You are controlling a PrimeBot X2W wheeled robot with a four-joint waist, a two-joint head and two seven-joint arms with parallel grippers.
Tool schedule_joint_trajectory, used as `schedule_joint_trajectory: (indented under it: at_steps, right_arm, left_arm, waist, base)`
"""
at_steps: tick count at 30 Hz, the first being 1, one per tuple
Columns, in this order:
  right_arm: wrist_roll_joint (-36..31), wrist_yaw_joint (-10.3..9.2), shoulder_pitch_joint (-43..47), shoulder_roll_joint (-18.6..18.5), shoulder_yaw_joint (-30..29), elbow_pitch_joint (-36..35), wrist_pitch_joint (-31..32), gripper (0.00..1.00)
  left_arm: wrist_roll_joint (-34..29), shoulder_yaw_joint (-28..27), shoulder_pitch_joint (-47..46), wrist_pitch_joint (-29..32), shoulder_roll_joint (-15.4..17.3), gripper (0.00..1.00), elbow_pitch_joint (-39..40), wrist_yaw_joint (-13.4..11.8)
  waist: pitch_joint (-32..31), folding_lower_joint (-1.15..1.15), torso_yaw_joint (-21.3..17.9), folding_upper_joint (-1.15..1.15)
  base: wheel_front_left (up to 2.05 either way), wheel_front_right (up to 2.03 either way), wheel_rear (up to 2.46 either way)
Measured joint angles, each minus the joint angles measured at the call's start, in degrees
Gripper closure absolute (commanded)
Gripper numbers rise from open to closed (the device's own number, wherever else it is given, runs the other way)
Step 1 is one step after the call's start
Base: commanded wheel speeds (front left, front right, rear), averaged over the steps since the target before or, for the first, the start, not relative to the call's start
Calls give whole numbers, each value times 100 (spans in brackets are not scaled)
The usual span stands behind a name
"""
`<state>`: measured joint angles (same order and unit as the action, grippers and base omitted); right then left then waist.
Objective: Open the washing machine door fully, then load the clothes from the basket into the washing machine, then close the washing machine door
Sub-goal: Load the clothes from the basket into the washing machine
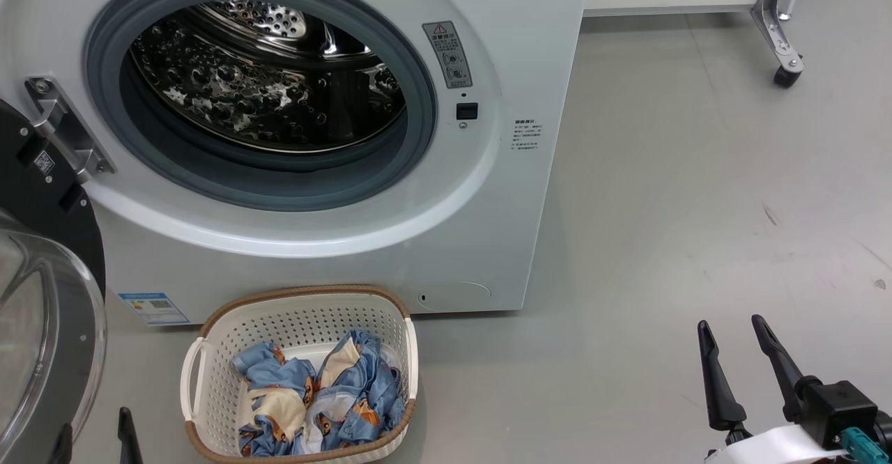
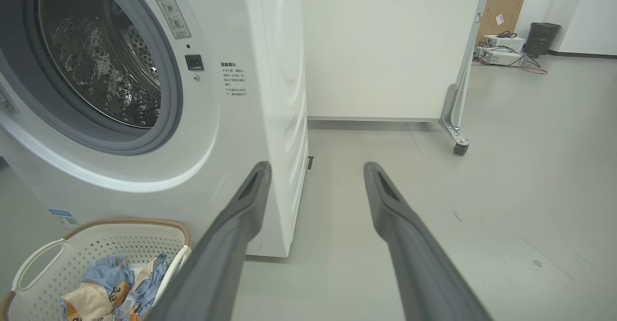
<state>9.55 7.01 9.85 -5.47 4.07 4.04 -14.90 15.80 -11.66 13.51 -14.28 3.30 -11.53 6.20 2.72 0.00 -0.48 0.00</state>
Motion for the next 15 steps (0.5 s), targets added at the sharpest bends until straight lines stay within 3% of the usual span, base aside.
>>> schedule_joint_trajectory:
  at_steps: [15]
  right_arm:
    - [-1,1,-255,52,53,-53,0,0]
  left_arm:
    - [56,-113,-479,0,182,0,-305,93]
  waist:
    - [435,0,-171,0]
  base:
    - [0,0,0]
